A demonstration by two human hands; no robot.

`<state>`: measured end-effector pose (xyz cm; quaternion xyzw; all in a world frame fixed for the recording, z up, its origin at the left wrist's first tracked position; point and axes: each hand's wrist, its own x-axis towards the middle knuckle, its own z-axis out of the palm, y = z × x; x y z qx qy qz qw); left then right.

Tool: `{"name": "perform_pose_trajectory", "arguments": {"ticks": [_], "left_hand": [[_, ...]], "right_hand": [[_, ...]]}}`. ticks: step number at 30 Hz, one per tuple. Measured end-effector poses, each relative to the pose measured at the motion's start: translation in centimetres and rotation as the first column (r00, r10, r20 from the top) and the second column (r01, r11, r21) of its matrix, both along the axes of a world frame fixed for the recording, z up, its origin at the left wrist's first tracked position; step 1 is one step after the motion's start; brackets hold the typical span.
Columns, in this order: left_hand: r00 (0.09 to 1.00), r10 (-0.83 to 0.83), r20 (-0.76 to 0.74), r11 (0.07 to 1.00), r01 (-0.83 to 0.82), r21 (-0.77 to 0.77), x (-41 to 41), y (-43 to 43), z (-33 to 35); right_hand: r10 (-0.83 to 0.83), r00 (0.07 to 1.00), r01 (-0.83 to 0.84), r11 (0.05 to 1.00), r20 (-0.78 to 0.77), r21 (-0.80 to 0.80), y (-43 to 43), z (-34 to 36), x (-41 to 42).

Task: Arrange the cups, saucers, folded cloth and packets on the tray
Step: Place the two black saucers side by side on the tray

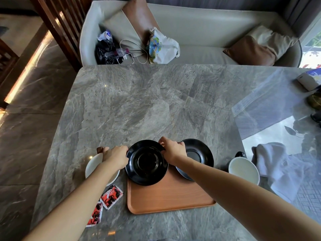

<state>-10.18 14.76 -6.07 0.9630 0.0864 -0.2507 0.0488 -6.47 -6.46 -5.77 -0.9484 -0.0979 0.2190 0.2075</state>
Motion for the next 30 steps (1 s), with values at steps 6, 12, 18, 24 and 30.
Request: {"name": "perform_pose_trajectory", "arguments": {"ticks": [6,12,18,24,30], "left_hand": [[1.000,-0.005,0.020,1.000,0.005,-0.003,-0.4,0.0,0.2],[1.000,-0.011,0.010,1.000,0.011,-0.006,-0.5,-0.2,0.8],[0.999,0.039,0.011,0.998,-0.038,-0.042,-0.3,-0.4,2.0],[0.969,-0.071,0.237,0.991,0.096,-0.096,0.5,-2.8,4.0],[0.929,-0.227,0.293,0.950,0.277,-0.142,1.2,-8.9,5.6]], "right_hand": [[0.020,0.998,-0.018,1.000,0.057,-0.024,0.2,0.1,-0.1],[0.025,0.999,-0.024,0.999,0.040,-0.027,0.1,0.2,0.1],[-0.015,0.999,0.016,1.000,0.035,-0.016,-0.9,0.8,-0.2],[0.012,0.980,-0.008,1.000,0.201,-0.017,-3.7,3.0,-1.6],[-0.015,0.957,0.049,0.992,0.290,-0.112,-8.0,4.7,-4.2]]}}
